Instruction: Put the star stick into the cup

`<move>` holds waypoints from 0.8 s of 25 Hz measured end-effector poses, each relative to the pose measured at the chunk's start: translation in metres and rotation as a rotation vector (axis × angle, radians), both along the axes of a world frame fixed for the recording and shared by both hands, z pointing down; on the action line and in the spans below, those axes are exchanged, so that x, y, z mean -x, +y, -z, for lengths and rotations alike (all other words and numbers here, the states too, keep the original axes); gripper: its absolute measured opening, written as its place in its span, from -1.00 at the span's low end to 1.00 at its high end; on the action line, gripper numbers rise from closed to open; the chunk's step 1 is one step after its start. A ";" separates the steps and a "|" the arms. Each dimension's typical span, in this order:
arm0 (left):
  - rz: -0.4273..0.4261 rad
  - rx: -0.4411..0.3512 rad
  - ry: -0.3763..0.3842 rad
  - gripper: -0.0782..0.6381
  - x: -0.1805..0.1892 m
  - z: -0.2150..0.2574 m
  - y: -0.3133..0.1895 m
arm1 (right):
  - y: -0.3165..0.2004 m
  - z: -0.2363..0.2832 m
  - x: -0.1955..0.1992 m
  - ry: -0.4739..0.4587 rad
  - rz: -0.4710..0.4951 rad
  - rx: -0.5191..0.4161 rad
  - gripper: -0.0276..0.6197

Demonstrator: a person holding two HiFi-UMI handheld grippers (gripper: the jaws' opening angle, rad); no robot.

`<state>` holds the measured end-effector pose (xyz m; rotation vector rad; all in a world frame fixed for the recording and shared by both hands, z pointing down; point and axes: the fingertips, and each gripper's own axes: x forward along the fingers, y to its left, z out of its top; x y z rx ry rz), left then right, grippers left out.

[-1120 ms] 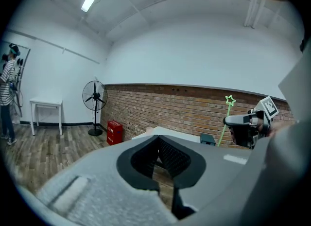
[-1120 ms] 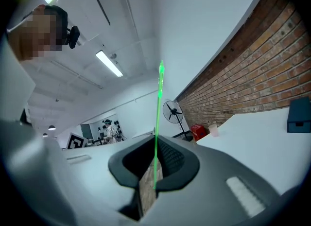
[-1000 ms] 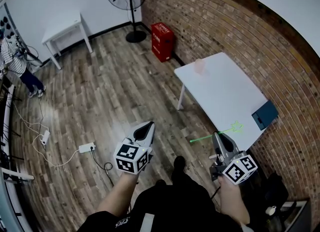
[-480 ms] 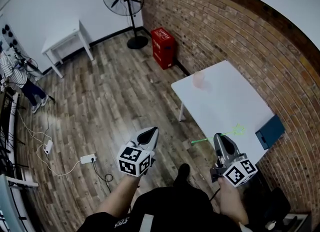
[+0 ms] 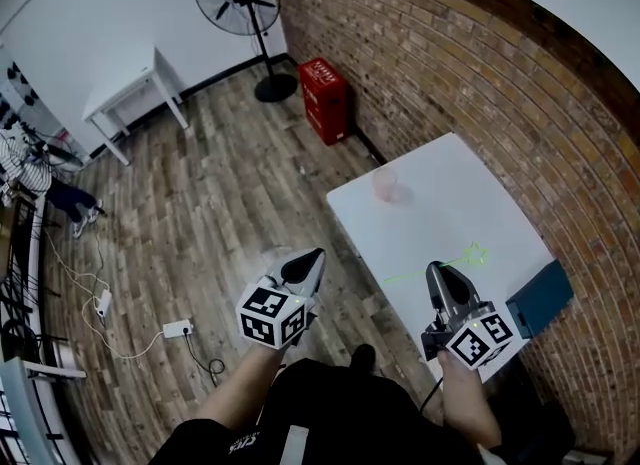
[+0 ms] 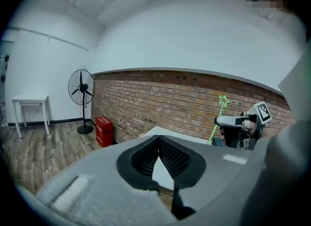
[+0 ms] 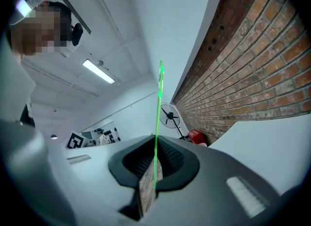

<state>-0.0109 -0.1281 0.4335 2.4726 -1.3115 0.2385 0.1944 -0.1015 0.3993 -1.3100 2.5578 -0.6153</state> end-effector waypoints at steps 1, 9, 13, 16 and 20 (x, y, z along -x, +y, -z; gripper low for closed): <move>0.003 -0.001 -0.004 -0.76 -0.001 0.001 -0.006 | -0.008 0.001 -0.001 -0.003 0.003 -0.002 -0.87; -0.007 0.027 0.000 -0.76 -0.005 -0.015 -0.061 | -0.060 -0.006 0.000 -0.002 0.004 0.012 -0.87; -0.036 0.023 0.014 -0.76 0.003 -0.017 -0.098 | -0.093 -0.010 0.011 0.019 -0.018 0.025 -0.87; -0.065 0.017 0.022 -0.76 0.010 -0.017 -0.130 | -0.121 -0.009 0.019 0.043 -0.046 0.027 -0.87; -0.103 -0.008 0.014 -0.76 0.026 -0.019 -0.167 | -0.159 -0.007 0.034 0.078 -0.083 0.026 -0.87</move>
